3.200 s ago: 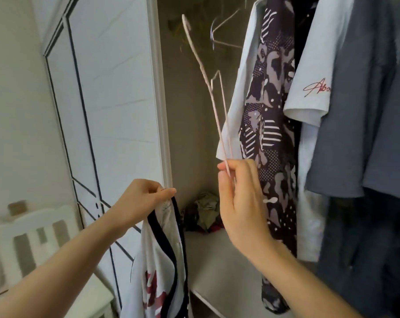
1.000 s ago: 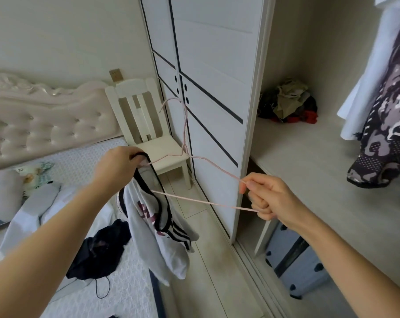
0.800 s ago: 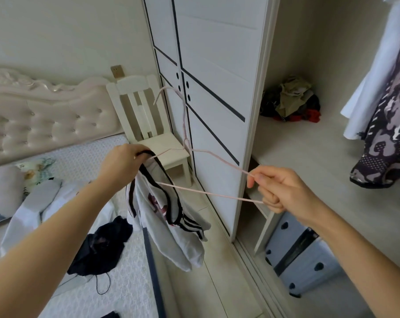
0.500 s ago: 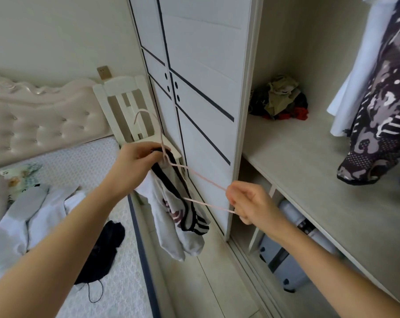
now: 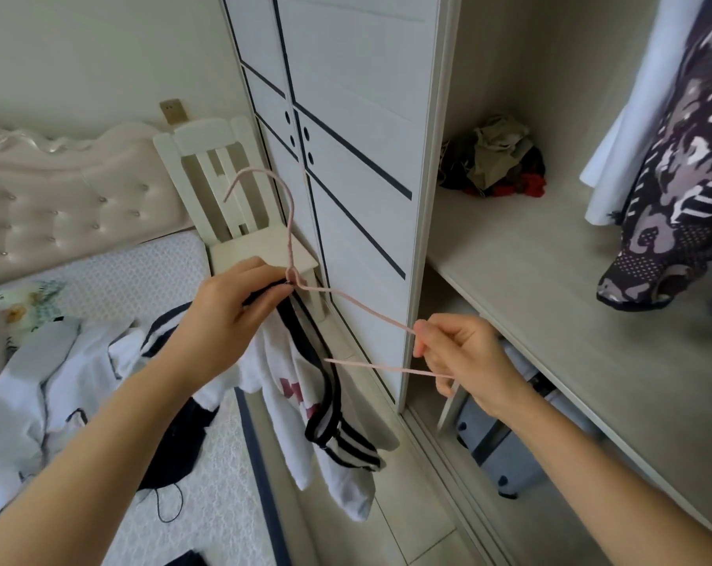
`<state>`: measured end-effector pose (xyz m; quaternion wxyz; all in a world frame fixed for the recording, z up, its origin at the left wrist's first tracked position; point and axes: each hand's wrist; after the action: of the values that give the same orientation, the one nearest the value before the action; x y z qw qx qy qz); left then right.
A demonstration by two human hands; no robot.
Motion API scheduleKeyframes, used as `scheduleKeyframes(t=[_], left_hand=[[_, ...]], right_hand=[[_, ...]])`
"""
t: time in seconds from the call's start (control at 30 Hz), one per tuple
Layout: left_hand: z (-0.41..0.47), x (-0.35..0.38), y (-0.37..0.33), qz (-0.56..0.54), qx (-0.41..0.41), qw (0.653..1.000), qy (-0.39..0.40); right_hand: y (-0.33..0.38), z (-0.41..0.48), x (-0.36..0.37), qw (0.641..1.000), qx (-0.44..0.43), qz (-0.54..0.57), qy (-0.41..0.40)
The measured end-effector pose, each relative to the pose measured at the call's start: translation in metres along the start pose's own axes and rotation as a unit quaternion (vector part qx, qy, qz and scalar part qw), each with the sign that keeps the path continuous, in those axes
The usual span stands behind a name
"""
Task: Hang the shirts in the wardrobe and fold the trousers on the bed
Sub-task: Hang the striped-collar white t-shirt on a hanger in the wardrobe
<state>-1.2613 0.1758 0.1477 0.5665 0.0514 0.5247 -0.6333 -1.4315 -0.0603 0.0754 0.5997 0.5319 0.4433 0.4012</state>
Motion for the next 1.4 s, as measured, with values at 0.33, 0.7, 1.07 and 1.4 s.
scheduleKeyframes(t=[0.33, 0.7, 1.07, 1.4], left_hand=[[-0.04, 0.045, -0.006, 0.031, -0.077, 0.992, -0.096], [-0.072, 0.087, -0.027, -0.051, -0.128, 0.982, -0.128], [-0.095, 0.058, -0.018, -0.178, -0.195, 0.943, -0.204], [-0.113, 0.041, 0.009, -0.071, -0.176, 0.978, -0.089]], right_hand=[[-0.015, -0.018, 0.04, 0.884, -0.147, -0.415, -0.158], [-0.054, -0.035, 0.103, 0.956, -0.029, -0.291, 0.03], [-0.125, -0.08, 0.047, 0.797, 0.068, -0.56, 0.215], [-0.107, -0.076, 0.006, 0.801, 0.01, -0.59, 0.104]])
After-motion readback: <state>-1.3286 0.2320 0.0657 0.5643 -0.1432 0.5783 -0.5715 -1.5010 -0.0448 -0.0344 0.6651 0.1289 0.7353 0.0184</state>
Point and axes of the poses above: each hand's wrist, its own z-axis towards the middle knuckle, its own x-axis out of the palm, y = z × x, and after that the axes turned 9 degrees about -z, right-handed
